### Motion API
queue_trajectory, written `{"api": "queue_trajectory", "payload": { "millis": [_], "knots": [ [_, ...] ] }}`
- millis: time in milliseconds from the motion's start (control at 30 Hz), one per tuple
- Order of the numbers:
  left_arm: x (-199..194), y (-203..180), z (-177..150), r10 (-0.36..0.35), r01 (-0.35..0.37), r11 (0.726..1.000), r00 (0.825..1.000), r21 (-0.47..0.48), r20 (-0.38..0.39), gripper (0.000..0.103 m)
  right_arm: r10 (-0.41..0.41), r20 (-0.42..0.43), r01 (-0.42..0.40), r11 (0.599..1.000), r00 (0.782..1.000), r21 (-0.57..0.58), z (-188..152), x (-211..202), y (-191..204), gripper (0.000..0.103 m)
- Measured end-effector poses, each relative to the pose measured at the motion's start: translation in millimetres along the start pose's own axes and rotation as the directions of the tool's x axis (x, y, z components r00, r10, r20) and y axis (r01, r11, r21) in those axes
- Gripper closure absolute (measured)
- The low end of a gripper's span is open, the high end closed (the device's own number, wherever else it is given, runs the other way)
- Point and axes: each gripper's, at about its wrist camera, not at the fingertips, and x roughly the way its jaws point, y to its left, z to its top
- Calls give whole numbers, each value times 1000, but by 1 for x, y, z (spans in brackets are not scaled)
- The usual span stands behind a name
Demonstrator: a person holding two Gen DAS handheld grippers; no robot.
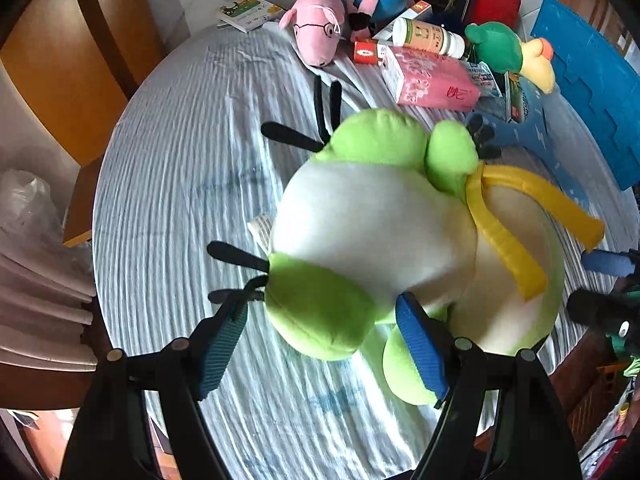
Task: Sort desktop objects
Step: 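Grasp the green frog plush with the left tool while the right tool grasps it too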
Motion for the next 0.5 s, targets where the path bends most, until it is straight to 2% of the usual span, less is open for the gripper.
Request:
{"api": "queue_trajectory", "payload": {
  "millis": [67, 233, 300, 500],
  "knots": [
    [-1, 0, 0, 2, -3, 1000, 1000, 30, 19, 27, 10, 0, -10, 1000, 1000, -4, -6, 6, 5, 0],
    [10, 4, 3, -70, 72, 989, 997, 130, -22, 27, -19, 7, 18, 996, 1000, 87, -22, 14, 13, 0],
    [20, 4, 4, -99, 106, 979, 994, 176, -46, 27, -87, 29, 84, 992, 996, 91, -24, 21, 22, 0],
    [31, 9, 14, -187, 200, 942, 980, 269, -73, 20, -100, 74, 76, 961, 992, 267, -17, 56, 27, 0]
  ]
}}
